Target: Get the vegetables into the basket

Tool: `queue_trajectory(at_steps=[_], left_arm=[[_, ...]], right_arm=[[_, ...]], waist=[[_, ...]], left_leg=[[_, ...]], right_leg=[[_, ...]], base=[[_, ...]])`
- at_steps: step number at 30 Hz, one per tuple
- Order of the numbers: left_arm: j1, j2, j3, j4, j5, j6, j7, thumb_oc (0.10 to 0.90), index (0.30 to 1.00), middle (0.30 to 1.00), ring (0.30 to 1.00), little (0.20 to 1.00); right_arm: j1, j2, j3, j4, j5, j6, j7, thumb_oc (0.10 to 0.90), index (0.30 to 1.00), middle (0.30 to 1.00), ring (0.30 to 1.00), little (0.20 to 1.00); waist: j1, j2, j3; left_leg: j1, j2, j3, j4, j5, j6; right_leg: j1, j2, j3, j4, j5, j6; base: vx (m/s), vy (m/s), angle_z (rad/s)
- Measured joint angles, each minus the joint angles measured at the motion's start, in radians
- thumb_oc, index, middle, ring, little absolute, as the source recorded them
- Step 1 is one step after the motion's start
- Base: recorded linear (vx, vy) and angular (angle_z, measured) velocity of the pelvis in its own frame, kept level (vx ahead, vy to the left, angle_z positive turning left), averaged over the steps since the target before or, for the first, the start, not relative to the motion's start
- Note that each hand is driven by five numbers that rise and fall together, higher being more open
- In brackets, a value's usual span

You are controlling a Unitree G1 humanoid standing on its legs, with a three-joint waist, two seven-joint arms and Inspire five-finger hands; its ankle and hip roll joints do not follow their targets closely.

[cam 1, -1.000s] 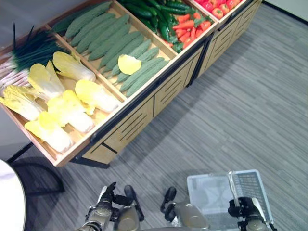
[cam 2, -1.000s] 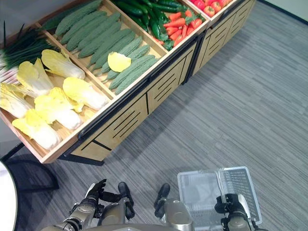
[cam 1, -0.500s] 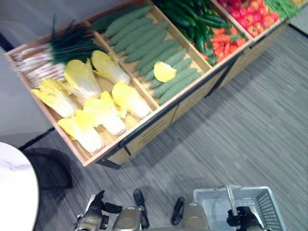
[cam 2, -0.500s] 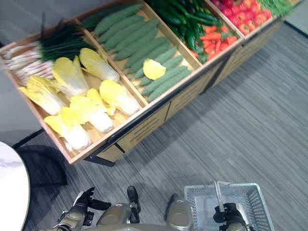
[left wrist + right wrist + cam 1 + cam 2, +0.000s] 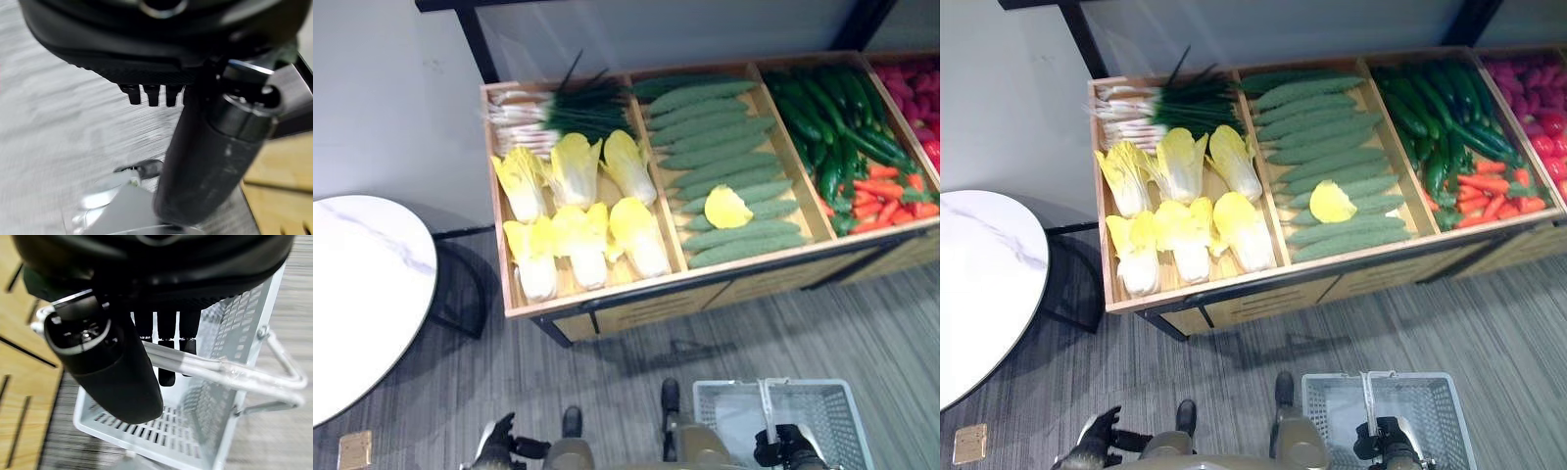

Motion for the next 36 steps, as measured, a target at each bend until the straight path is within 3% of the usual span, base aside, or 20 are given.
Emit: queue_trajectory(at_steps=[1, 2, 3, 5, 8, 10, 12, 22, 27, 30, 36], left_arm=[[0.009, -0.009, -0.003, -0.003, -0.002, 0.001, -0.005, 0.900, 1.000, 1.000, 1.000, 1.000], [0.020, -0.020, 0.005, 0.006, -0.003, 0.002, -0.006, 0.900, 1.000, 1.000, 1.000, 1.000], [0.020, -0.036, 0.027, 0.013, -0.020, -0.002, 0.002, 0.900, 1.000, 1.000, 1.000, 1.000], [-0.008, -0.019, 0.045, 0.017, -0.054, -0.007, 0.027, 0.900, 1.000, 1.000, 1.000, 1.000], [-0.005, -0.021, 0.067, 0.019, -0.103, 0.005, 0.029, 0.900, 1.000, 1.000, 1.000, 1.000], [-0.001, -0.028, 0.133, 0.036, -0.131, 0.014, 0.056, 0.900, 1.000, 1.000, 1.000, 1.000], [-0.009, -0.022, 0.257, 0.034, -0.179, 0.006, 0.103, 0.900, 1.000, 1.000, 1.000, 1.000], [0.005, 0.078, 0.373, -0.056, -0.236, -0.016, 0.286, 0.900, 1.000, 1.000, 1.000, 1.000], [0.093, 0.084, 0.396, -0.556, -0.192, -0.029, 0.426, 0.900, 1.000, 1.000, 1.000, 1.000], [0.161, 0.109, 0.396, -0.859, -0.045, -0.049, 0.493, 0.900, 1.000, 1.000, 1.000, 1.000], [0.126, 0.151, 0.401, -0.960, 0.171, -0.033, 0.525, 0.900, 1.000, 1.000, 1.000, 1.000]], right_arm=[[-0.004, -0.027, -0.002, -0.015, 0.000, -0.018, -0.004, 0.400, 0.300, 0.300, 0.300, 0.300], [-0.011, -0.043, -0.011, -0.010, 0.000, -0.019, -0.003, 0.400, 0.300, 0.300, 0.300, 0.300], [-0.010, -0.043, -0.016, 0.005, -0.002, -0.019, -0.002, 0.400, 0.300, 0.300, 0.300, 0.300], [0.019, -0.039, -0.021, 0.012, -0.002, -0.019, 0.007, 0.400, 0.300, 0.300, 0.300, 0.300], [0.019, -0.042, -0.029, 0.008, -0.002, -0.024, -0.003, 0.400, 0.300, 0.300, 0.300, 0.300], [0.015, -0.040, -0.029, 0.008, -0.002, -0.032, -0.005, 0.400, 0.300, 0.300, 0.300, 0.300], [0.032, -0.021, -0.029, 0.036, -0.002, -0.016, -0.005, 0.400, 0.300, 0.300, 0.300, 0.300], [0.130, -0.024, -0.049, 0.081, -0.007, 0.021, -0.006, 0.400, 0.300, 0.300, 0.300, 0.300], [0.153, -0.024, -0.063, 0.064, -0.027, 0.024, -0.005, 0.400, 0.300, 0.300, 0.300, 0.300], [0.171, -0.024, -0.097, 0.039, -0.041, 0.016, -0.005, 0.400, 0.300, 0.300, 0.300, 0.300], [0.162, -0.024, -0.105, 0.036, -0.041, -0.008, -0.002, 0.400, 0.300, 0.300, 0.300, 0.300]], waist=[[-0.003, -0.004, 0.002], [-0.003, 0.012, -0.003], [-0.021, 0.034, -0.014], [-0.034, 0.006, -0.022], [-0.028, 0.006, -0.024], [-0.032, 0.023, -0.031], [-0.030, 0.026, -0.035], [-0.038, 0.051, -0.078], [-0.028, 0.036, -0.083], [-0.027, 0.030, -0.085], [-0.030, 0.033, -0.085]], left_leg=[[-0.005, -0.016, 0.013, -0.020, 0.000, -0.003], [-0.004, -0.016, 0.016, -0.018, 0.023, -0.003], [-0.020, 0.007, 0.019, 0.012, 0.022, -0.046], [-0.079, 0.001, 0.009, 0.075, 0.041, -0.064], [-0.051, -0.008, 0.086, 0.034, 0.039, -0.064], [-0.006, -0.012, 0.092, -0.010, -0.014, -0.049], [0.002, -0.014, 0.102, -0.026, -0.004, -0.034], [0.029, -0.032, 0.127, -0.032, 0.000, -0.019], [0.032, -0.033, 0.122, -0.035, 0.000, -0.020], [0.036, -0.034, 0.117, -0.048, -0.001, -0.024], [0.044, -0.034, 0.117, -0.049, 0.005, -0.017]], right_leg=[[-0.007, 0.007, -0.001, 0.000, -0.004, -0.005], [-0.009, 0.026, -0.012, 0.000, -0.014, -0.020], [0.012, 0.050, -0.052, 0.000, -0.022, -0.032], [0.016, 0.024, -0.115, 0.001, -0.041, -0.036], [0.004, 0.025, -0.119, 0.008, -0.045, -0.044], [-0.006, 0.034, -0.113, 0.018, -0.044, -0.042], [0.006, 0.027, -0.121, 0.011, -0.046, -0.030], [0.024, 0.014, -0.109, 0.000, -0.024, -0.021], [0.031, 0.012, -0.113, 0.000, -0.023, -0.020], [0.035, 0.009, -0.117, -0.004, -0.023, -0.020], [0.036, 0.010, -0.118, -0.006, -0.024, -0.021]], base=[[0.08, -0.417, -0.03], [0.07, -0.467, 0.23], [-0.01, -0.282, 0.54], [-0.01, -0.038, 0.98], [0.06, -0.030, 0.25], [0.05, 0.006, -0.18], [0.05, 0.038, 0.06], [0.00, 0.051, -0.05], [0.02, 0.025, 0.04], [0.02, 0.003, 0.05], [0.00, 0.000, 0.00]])
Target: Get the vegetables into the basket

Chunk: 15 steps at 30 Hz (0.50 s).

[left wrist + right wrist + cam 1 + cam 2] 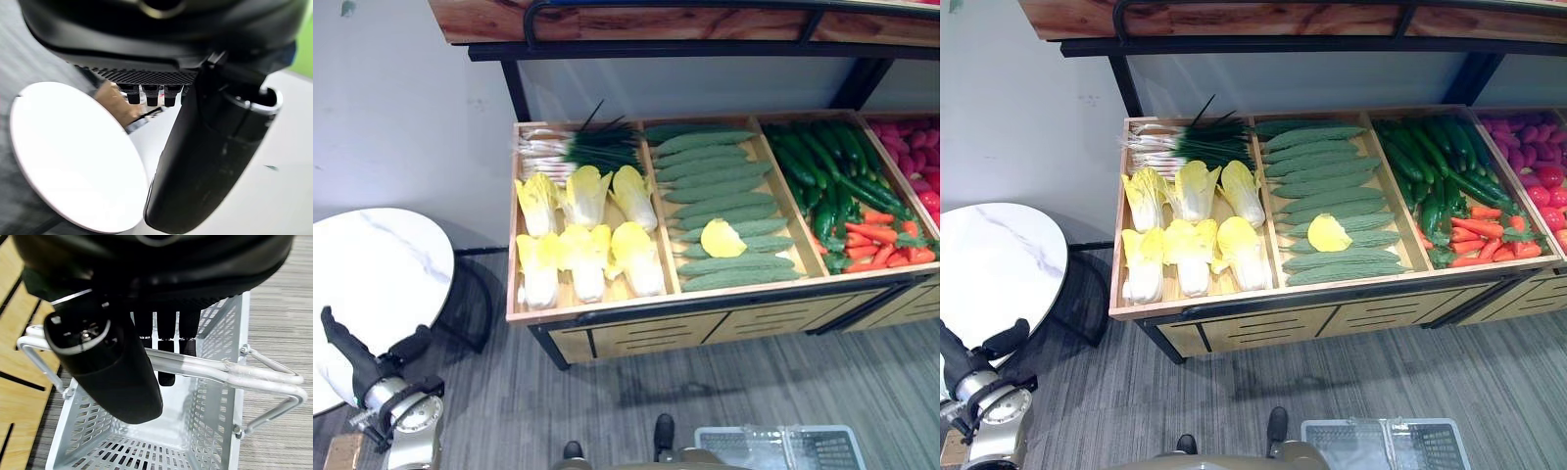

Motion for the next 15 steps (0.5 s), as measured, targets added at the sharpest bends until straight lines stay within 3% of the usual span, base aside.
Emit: queue_trajectory(at_steps=[7, 15], left_arm=[[-0.014, -0.009, -0.114, -0.210, 0.072, 0.012, -0.059, 0.900, 1.000, 1.000, 1.000, 1.000], [-0.140, -0.050, -0.255, -0.230, 0.074, 0.011, -0.140, 0.900, 1.000, 1.000, 1.000, 1.000]], right_arm=[[-0.013, 0.000, 0.017, -0.020, -0.010, 0.002, 0.003, 0.400, 0.300, 0.300, 0.300, 0.300], [-0.043, -0.001, 0.020, -0.033, -0.031, 0.005, 0.010, 0.400, 0.300, 0.300, 0.300, 0.300]], waist=[[-0.005, -0.006, 0.024], [-0.058, 0.008, 0.039]], left_leg=[[0.004, -0.003, 0.010, -0.001, 0.002, -0.002], [0.022, -0.004, 0.040, -0.002, 0.000, -0.003]], right_leg=[[-0.002, -0.001, 0.009, 0.000, 0.006, 0.008], [-0.002, 0.005, 0.041, 0.000, 0.006, 0.009]], base=[[0.00, 0.001, -0.03], [0.00, -0.003, -0.13]])
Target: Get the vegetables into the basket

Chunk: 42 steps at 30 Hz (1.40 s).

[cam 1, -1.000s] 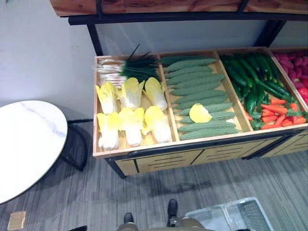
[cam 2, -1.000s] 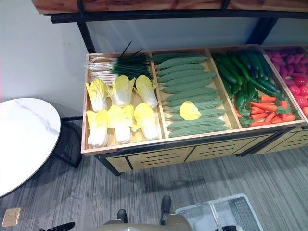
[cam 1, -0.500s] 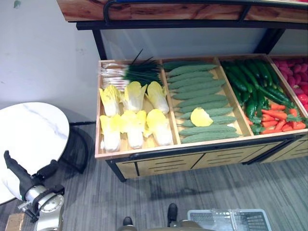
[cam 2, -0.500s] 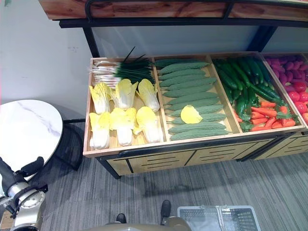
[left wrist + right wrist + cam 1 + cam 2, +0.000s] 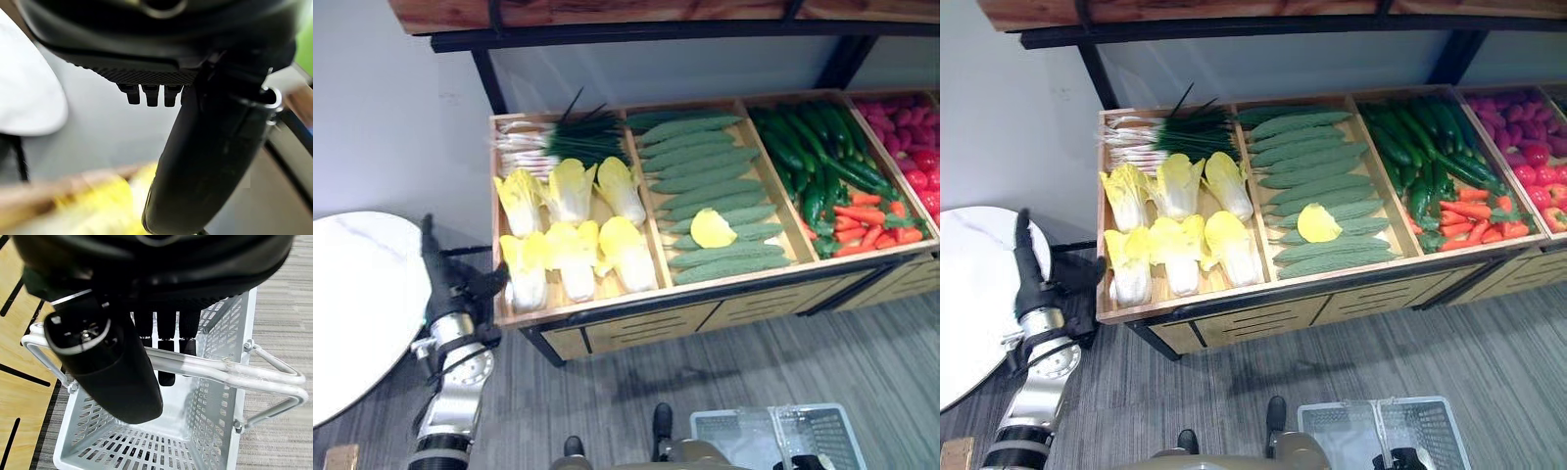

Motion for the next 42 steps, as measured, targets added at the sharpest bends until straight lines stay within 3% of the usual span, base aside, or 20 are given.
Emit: queue_trajectory(at_steps=[8, 29, 37, 42], left_arm=[[-0.035, -0.026, -0.067, 0.022, 0.000, 0.014, -0.021, 0.900, 1.000, 1.000, 1.000, 1.000], [-0.058, -0.025, -0.186, 0.169, 0.001, 0.054, -0.079, 0.900, 1.000, 1.000, 1.000, 1.000], [-0.057, -0.011, -0.205, 0.136, 0.042, 0.054, -0.098, 0.900, 1.000, 1.000, 1.000, 1.000], [-0.053, -0.007, -0.185, -0.009, 0.080, 0.046, -0.080, 0.900, 1.000, 1.000, 1.000, 1.000]], right_arm=[[-0.005, 0.000, 0.005, 0.002, 0.000, 0.006, 0.002, 0.400, 0.300, 0.300, 0.300, 0.300], [-0.025, 0.000, 0.008, 0.001, 0.001, 0.015, -0.003, 0.400, 0.300, 0.300, 0.300, 0.300], [-0.027, 0.002, 0.009, 0.003, 0.002, 0.011, -0.004, 0.400, 0.300, 0.300, 0.300, 0.300], [-0.028, 0.005, 0.009, 0.010, 0.002, 0.008, -0.005, 0.400, 0.300, 0.300, 0.300, 0.300]], waist=[[-0.025, 0.006, 0.005], [-0.023, 0.006, 0.018], [-0.024, 0.005, 0.018], [-0.023, 0.004, 0.019]], left_leg=[[0.015, 0.003, 0.040, -0.001, -0.010, 0.000], [0.014, -0.001, 0.061, -0.001, -0.017, 0.006], [0.014, -0.001, 0.071, -0.001, -0.017, 0.006], [0.016, -0.002, 0.071, -0.001, -0.017, 0.007]], right_leg=[[-0.004, 0.009, 0.033, 0.000, 0.002, 0.002], [-0.014, 0.009, 0.053, 0.000, 0.005, 0.007], [-0.018, 0.009, 0.059, 0.000, 0.005, 0.007], [-0.016, 0.009, 0.060, 0.000, 0.006, 0.009]], base=[[0.00, -0.006, -0.14], [0.00, -0.003, -0.02], [0.00, 0.000, 0.00], [0.00, 0.000, 0.00]])
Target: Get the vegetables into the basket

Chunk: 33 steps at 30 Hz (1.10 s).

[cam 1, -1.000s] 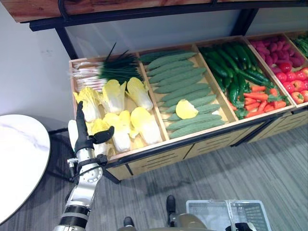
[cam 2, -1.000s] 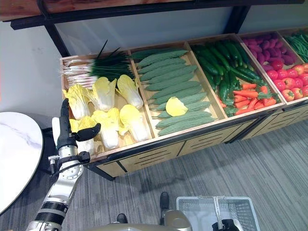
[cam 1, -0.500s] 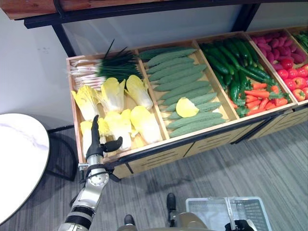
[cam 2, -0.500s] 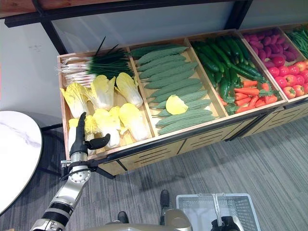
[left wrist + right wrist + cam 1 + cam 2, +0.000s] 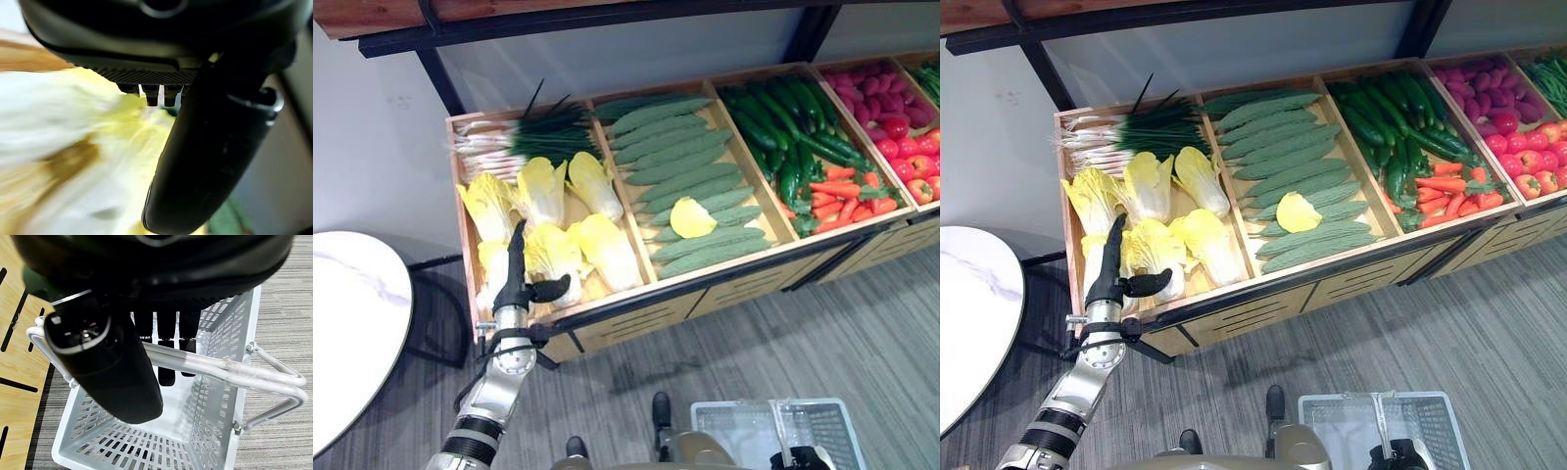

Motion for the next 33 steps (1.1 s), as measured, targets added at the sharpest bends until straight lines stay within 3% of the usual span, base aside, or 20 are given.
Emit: queue_trajectory(at_steps=[7, 15, 22, 33], left_arm=[[0.003, 0.006, 0.050, -0.037, 0.018, -0.004, 0.025, 0.900, 1.000, 1.000, 1.000, 1.000], [0.013, 0.010, 0.029, -0.006, 0.018, -0.003, 0.018, 0.900, 1.000, 1.000, 1.000, 1.000], [0.013, 0.011, -0.077, 0.094, 0.016, -0.002, -0.042, 0.900, 1.000, 1.000, 1.000, 1.000], [-0.001, -0.048, -0.071, 0.267, 0.004, -0.003, 0.007, 0.900, 1.000, 1.000, 1.000, 1.000]], right_arm=[[0.001, 0.001, 0.000, 0.009, 0.000, -0.002, 0.000, 0.400, 0.300, 0.300, 0.300, 0.300], [0.001, 0.001, 0.001, 0.006, 0.008, -0.002, 0.000, 0.400, 0.300, 0.300, 0.300, 0.300], [0.000, 0.002, 0.018, -0.001, 0.010, -0.002, -0.001, 0.400, 0.300, 0.300, 0.300, 0.300], [0.001, 0.013, 0.018, 0.006, 0.011, 0.000, -0.012, 0.400, 0.300, 0.300, 0.300, 0.300]], waist=[[0.002, -0.001, 0.000], [0.001, -0.002, 0.001], [-0.005, -0.005, 0.000], [-0.010, -0.014, -0.008]], left_leg=[[0.016, -0.001, 0.000, 0.000, -0.001, 0.000], [0.015, -0.002, 0.000, 0.000, -0.001, 0.000], [0.017, -0.004, 0.004, 0.000, -0.002, 0.002], [0.021, -0.005, 0.012, 0.000, -0.003, 0.002]], right_leg=[[0.015, -0.001, 0.000, 0.000, -0.001, -0.001], [0.014, -0.001, 0.001, 0.000, 0.001, 0.001], [0.012, -0.001, 0.010, 0.000, 0.001, 0.002], [0.011, -0.001, 0.016, 0.000, 0.000, 0.000]], base=[[0.00, 0.000, 0.00], [0.00, 0.000, 0.00], [0.00, -0.004, -0.02], [0.00, -0.004, -0.01]])
